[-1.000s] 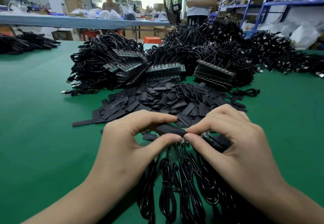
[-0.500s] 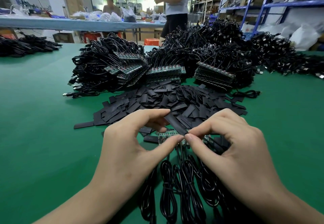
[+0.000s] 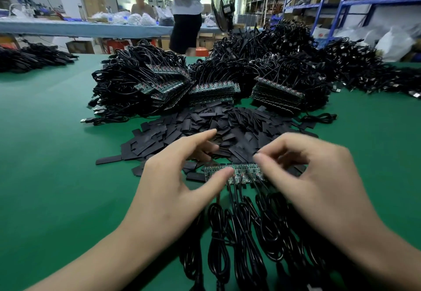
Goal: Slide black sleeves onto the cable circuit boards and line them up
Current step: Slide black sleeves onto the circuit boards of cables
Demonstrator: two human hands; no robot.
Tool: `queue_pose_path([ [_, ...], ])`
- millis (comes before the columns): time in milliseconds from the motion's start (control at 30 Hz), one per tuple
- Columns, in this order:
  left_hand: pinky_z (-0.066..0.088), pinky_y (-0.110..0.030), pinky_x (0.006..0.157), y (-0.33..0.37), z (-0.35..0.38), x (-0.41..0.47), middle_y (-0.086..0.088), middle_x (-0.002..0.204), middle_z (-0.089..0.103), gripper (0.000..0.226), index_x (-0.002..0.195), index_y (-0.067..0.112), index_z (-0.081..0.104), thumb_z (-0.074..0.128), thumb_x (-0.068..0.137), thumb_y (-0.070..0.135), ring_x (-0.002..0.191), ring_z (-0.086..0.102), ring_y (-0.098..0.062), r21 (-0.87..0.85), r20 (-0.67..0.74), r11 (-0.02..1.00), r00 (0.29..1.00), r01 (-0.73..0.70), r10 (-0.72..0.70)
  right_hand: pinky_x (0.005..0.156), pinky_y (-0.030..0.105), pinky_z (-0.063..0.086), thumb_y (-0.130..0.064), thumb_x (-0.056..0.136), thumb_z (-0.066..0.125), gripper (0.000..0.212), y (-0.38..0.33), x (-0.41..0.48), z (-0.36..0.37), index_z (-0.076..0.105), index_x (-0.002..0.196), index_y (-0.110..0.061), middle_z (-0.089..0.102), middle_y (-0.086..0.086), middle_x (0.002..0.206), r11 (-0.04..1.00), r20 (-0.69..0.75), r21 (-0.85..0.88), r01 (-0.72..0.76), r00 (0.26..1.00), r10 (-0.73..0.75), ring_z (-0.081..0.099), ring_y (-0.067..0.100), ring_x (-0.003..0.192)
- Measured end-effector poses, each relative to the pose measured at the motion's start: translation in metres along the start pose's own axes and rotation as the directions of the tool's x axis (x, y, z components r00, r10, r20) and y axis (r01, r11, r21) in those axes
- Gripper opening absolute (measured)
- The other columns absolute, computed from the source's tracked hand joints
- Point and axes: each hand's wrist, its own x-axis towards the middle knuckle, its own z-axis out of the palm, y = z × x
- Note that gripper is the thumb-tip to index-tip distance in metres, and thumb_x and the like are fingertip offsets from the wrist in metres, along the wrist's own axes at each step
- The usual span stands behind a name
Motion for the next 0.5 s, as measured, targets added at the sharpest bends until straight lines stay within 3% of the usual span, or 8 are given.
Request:
queue_pose_path([
  [67,0.049,-0.022,0.094,-0.007,-0.004,0.001,0.025,0.107,0.063,0.046,0.134,0.034,0.062,0.069,0.091,0.047,0.105,0.061,-0.001,0.129,0.025,0.992,1.000,-0.007,0.004,0.056,0.014,0.049,-0.029,0.086,0.077,0.013,0.013,0.015,-0.015,0.072,0.074,-0.033,0.070,-0.019,0.067,0.996,-0.011,-0.020,-0.090,0.996,0.089,0.068,0.003,0.062],
  [133,0.049,-0.032,0.095,-0.014,-0.007,0.001,0.023,0.107,0.055,0.043,0.133,0.035,0.063,0.061,0.093,0.050,0.103,0.055,-0.003,0.263,0.054,0.965,0.998,-0.003,-0.012,0.053,0.021,0.050,-0.032,0.085,0.076,0.014,0.038,0.032,-0.034,0.071,0.072,-0.033,0.068,-0.017,0.059,0.965,-0.016,-0.218,-0.143,0.990,0.143,0.067,0.001,0.058],
  [267,0.046,-0.042,0.096,-0.021,-0.008,0.003,0.013,0.108,0.050,0.057,0.127,0.032,0.070,0.043,0.091,0.067,0.107,0.048,-0.013,0.434,0.158,0.901,0.985,-0.003,-0.073,0.063,0.039,0.058,-0.037,0.086,0.079,0.029,0.115,0.053,-0.076,0.062,0.062,-0.034,0.067,-0.005,0.068,0.670,-0.056,-0.691,-0.271,0.944,0.324,0.065,0.027,0.067],
  [400,0.039,-0.034,0.094,-0.025,-0.005,0.004,0.019,0.108,0.046,0.072,0.127,0.037,0.069,0.029,0.086,0.080,0.105,0.039,-0.008,0.483,0.231,0.876,0.963,0.008,-0.137,0.066,0.045,0.061,-0.037,0.074,0.088,0.031,0.185,0.058,-0.113,0.067,0.054,-0.026,0.067,0.005,0.065,0.418,-0.085,-0.811,-0.409,0.790,0.608,0.066,0.029,0.065],
  [500,0.039,-0.036,0.098,-0.027,-0.004,0.006,0.019,0.106,0.047,0.065,0.122,0.036,0.071,0.038,0.088,0.080,0.106,0.040,-0.009,0.446,0.249,0.894,0.956,0.028,-0.154,0.071,0.048,0.061,-0.031,0.064,0.096,0.033,0.210,0.056,-0.129,0.069,0.046,-0.021,0.068,0.009,0.062,0.362,-0.076,-0.810,-0.461,0.695,0.715,0.067,0.030,0.067],
])
